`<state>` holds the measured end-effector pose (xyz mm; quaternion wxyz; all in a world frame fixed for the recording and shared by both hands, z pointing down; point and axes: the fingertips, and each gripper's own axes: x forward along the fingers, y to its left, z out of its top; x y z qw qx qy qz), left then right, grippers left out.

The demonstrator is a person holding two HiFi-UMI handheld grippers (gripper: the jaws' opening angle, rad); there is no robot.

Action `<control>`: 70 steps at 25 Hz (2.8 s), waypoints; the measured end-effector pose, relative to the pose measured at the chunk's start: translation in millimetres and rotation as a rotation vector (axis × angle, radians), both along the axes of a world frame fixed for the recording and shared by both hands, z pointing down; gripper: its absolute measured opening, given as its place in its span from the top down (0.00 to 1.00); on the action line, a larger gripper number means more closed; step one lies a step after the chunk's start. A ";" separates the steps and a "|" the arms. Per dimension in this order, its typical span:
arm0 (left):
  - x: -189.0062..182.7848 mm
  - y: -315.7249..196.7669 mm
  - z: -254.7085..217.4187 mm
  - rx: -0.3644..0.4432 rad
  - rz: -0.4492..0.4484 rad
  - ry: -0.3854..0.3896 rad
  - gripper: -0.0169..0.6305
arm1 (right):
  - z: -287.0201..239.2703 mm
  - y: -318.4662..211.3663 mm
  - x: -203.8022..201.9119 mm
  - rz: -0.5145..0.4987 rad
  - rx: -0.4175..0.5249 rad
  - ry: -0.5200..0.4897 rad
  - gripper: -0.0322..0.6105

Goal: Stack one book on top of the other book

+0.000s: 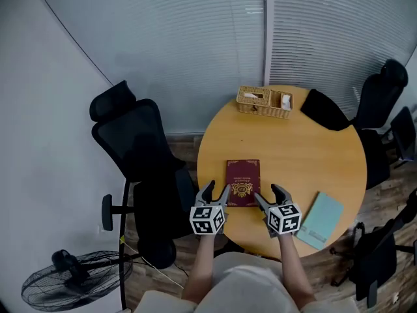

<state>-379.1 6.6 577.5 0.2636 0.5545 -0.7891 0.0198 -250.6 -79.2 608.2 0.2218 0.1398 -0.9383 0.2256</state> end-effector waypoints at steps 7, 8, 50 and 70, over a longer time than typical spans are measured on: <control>-11.5 -11.2 60.6 -0.098 0.063 0.070 0.59 | 41.7 -12.5 -18.5 0.061 -0.030 0.076 0.49; -12.0 -12.3 70.1 -0.109 0.072 0.084 0.59 | 49.6 -13.1 -20.3 0.070 -0.036 0.087 0.49; 7.1 -33.4 198.4 -0.268 0.119 0.432 0.60 | 165.1 -6.7 -28.5 0.256 -0.287 0.222 0.51; 69.0 -80.4 138.5 -0.228 0.334 0.345 0.60 | 109.1 -31.7 44.2 0.451 -0.244 0.132 0.52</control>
